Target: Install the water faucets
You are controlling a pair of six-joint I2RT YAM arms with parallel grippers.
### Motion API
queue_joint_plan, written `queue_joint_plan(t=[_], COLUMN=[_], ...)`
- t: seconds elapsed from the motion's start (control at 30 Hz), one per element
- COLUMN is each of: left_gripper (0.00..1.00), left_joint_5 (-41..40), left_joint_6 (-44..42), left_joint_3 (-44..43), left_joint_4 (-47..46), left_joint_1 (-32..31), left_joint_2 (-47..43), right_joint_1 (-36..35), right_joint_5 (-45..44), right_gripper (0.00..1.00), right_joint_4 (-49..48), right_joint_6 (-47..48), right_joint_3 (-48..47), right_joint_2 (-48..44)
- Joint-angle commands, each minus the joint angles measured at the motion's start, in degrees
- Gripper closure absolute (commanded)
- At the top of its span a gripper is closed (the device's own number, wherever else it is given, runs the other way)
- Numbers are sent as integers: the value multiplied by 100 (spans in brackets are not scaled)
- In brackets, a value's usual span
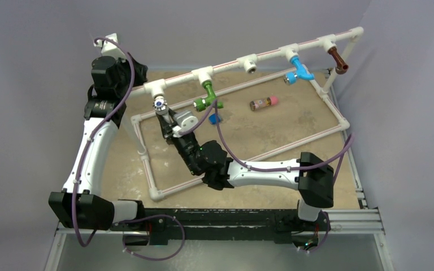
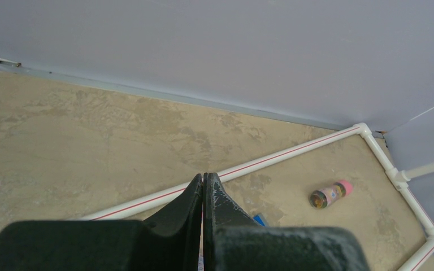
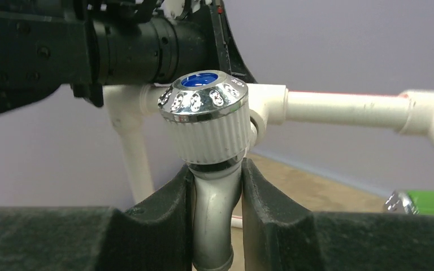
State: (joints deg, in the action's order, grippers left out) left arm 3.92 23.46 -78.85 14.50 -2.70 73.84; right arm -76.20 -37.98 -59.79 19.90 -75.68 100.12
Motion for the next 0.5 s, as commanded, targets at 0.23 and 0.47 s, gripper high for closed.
queue_joint_plan(t=[0.23, 0.47], left_gripper=[100, 100], left_joint_5=[78, 74], left_joint_6=[27, 28], left_joint_3=[307, 317], left_joint_4=[844, 842], left_joint_1=[68, 68], left_joint_2=[112, 125], right_joint_1=[47, 47], right_joint_5=[-405, -833], right_gripper=[100, 100], right_joint_4=[-1569, -1824], right_joint_6=[-5439, -7536], right_joint_3=[664, 951], right_joint_2=[-383, -465])
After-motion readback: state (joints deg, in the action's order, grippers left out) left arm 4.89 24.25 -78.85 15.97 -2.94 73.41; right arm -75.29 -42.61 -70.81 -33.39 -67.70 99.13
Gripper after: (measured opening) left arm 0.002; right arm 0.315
